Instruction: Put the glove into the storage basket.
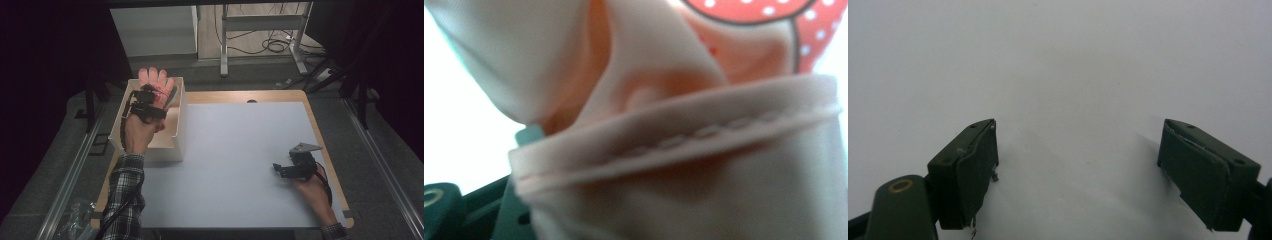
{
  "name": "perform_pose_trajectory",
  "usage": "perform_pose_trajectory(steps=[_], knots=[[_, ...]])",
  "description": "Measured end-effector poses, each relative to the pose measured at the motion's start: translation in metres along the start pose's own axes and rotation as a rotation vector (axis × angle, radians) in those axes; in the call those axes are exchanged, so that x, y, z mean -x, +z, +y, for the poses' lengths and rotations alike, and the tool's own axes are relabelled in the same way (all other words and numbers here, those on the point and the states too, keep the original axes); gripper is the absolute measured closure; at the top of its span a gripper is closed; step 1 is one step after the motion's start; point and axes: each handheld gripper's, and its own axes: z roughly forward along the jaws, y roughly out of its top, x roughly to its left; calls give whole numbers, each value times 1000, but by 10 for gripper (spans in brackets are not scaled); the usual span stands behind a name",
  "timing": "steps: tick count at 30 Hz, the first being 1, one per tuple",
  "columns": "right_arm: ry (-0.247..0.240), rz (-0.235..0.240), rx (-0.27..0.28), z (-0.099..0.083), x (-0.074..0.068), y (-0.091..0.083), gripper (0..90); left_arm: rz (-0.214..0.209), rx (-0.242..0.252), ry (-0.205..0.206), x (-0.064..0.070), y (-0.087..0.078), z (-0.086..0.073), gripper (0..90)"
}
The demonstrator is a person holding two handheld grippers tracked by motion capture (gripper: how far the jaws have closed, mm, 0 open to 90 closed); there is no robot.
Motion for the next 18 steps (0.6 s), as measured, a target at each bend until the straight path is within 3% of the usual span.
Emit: perform_pose_trajectory(steps=[10, 18], knots=[[0, 0, 0, 0, 0, 0, 166, 30, -97, -34, 1, 46, -1, 416], [0, 0, 0, 0, 0, 0, 166, 30, -161, -29, 9, 68, 3, 394]])
